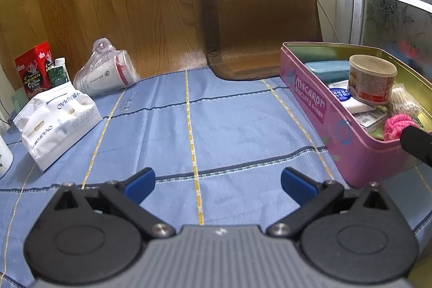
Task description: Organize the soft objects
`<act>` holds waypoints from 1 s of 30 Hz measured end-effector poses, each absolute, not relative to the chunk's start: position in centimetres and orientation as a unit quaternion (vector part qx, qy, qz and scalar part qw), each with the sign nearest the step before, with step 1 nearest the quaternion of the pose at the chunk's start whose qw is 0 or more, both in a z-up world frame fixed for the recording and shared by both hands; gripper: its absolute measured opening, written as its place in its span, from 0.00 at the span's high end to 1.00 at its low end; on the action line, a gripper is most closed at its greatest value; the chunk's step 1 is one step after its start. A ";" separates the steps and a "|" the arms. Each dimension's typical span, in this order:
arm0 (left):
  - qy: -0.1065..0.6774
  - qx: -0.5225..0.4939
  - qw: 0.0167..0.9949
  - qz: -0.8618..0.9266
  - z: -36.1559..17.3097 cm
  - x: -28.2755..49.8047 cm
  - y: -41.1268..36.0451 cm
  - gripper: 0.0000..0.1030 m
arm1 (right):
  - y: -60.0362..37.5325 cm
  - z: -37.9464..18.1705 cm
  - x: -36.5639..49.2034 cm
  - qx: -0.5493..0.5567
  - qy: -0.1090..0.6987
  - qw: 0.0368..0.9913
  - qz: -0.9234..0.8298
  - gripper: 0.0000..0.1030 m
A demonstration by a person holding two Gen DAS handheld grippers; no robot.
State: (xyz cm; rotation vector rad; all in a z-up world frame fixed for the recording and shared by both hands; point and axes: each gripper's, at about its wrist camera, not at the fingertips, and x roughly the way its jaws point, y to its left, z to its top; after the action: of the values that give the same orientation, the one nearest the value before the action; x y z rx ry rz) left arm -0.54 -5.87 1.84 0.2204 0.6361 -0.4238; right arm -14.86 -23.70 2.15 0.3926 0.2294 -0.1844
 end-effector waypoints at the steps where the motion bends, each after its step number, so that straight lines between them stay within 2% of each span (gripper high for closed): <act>1: 0.310 0.108 0.922 -0.207 1.8 -0.5 -5.9 0.00 | -23.7 2.2 -14.9 0.194 0.113 0.970 -0.091 0.32; 30: 0.306 0.120 0.921 -0.211 1.9 -0.8 -6.6 0.00 | -23.8 2.1 -15.1 0.200 0.107 0.969 -0.097 0.32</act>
State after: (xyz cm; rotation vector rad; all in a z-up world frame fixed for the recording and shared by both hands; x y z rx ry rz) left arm -0.85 -6.60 1.86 0.2458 0.6297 -0.4332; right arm -15.06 -23.82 2.09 0.4037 0.2156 -0.1969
